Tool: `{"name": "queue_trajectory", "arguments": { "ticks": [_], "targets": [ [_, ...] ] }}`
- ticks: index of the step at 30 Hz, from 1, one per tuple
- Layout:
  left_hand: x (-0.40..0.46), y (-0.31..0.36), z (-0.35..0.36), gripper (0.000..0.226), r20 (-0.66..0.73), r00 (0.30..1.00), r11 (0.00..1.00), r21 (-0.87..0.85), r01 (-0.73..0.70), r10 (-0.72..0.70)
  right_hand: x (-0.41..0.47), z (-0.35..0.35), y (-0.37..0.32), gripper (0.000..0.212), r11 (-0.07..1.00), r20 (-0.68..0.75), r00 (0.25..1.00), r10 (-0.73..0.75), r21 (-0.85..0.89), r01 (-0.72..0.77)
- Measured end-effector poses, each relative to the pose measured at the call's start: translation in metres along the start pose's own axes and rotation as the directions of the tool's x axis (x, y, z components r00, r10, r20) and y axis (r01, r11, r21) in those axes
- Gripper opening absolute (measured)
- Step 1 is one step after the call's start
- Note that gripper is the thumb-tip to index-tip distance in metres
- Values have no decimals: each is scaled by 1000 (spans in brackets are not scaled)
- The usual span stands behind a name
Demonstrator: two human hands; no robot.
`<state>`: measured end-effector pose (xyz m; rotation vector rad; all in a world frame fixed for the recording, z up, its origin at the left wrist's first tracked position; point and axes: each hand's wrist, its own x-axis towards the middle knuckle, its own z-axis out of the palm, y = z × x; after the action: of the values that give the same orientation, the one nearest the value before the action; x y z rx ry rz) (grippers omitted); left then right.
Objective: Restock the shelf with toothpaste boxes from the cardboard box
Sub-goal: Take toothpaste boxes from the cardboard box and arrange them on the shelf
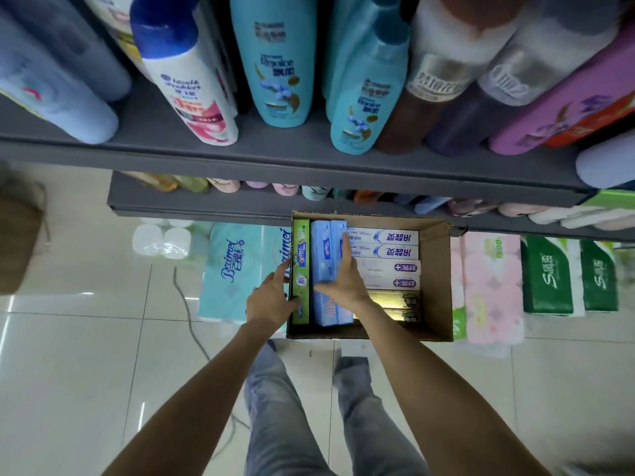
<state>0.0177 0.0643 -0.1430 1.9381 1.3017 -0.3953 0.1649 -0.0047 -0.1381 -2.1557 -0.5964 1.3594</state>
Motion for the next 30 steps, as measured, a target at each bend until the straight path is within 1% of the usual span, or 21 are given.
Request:
{"name": "queue_trajectory", "arguments": {
  "ticks": [3,4,5,7,9,10,11,12,13,14,15,16,17,18,21,22,25,26,27,28,30],
  "targets": [
    [0,2,-4,77,25,1000,999,39,-7,6,-7,-9,1,115,990,-3,999,43,137,-42],
    [0,4,-6,76,24,1000,999,44,-11,10,-11,-13,0,111,980,6,999,47,195,-48],
    [-2,7,-10,73,11,1000,1000,28,-13,13,-16,-18,0,102,968,11,999,42,246,-43],
    [-8,17,-18,67,-70,997,997,-58,-40,36,-30,-30,-2,84,951,25,999,35,306,-41],
    [-18,30,-28,59,-129,990,974,-210,-79,52,-47,-40,-4,82,933,20,999,32,358,-37],
    [-24,39,-33,56,-110,993,940,-334,-72,37,-56,-45,-4,83,923,10,1000,28,384,-30],
    [-30,49,-40,53,-36,999,875,-483,-27,11,-64,-47,-5,85,914,2,1000,14,405,-13],
    [-38,61,-47,52,74,997,773,-632,49,-2,-73,-48,-7,86,909,-6,1000,-11,417,13],
    [-45,72,-52,51,185,983,657,-742,134,8,-81,-49,-10,88,908,-12,999,-46,416,47],
    [-50,82,-54,45,252,966,572,-800,179,50,-87,-49,-12,91,911,-21,996,-90,402,91],
    [-54,88,-53,35,258,961,555,-816,161,100,-93,-49,-14,93,911,-30,990,-138,389,139],
    [-58,93,-54,25,226,964,559,-822,112,139,-98,-49,-16,92,906,-33,983,-180,384,179],
    [-61,95,-56,21,189,969,556,-829,70,160,-103,-51,-18,88,894,-38,979,-202,402,200],
    [-64,96,-59,23,173,969,544,-838,52,174,-107,-55,-20,81,872,-42,979,-200,449,197],
    [-72,94,-72,34,168,964,482,-875,50,205,-120,-70,-27,60,751,-20,996,-84,656,77],
    [-75,93,-78,31,152,970,444,-895,53,190,-124,-76,-29,54,717,-9,998,-64,696,52],
    [-88,93,-93,16,139,980,261,-960,98,144,-136,-89,-36,41,635,2,999,-43,772,26],
    [-94,93,-99,14,152,980,232,-965,118,132,-141,-92,-41,39,622,-2,999,-40,783,26],
    [-100,92,-104,17,161,980,228,-965,132,113,-146,-94,-44,37,633,-13,999,-33,774,31],
    [-102,90,-107,24,160,982,253,-958,131,97,-151,-96,-47,36,670,-36,999,-34,740,50],
    [-107,86,-112,44,152,985,326,-938,117,87,-161,-98,-52,40,802,-110,988,-109,577,153]
  ]
}}
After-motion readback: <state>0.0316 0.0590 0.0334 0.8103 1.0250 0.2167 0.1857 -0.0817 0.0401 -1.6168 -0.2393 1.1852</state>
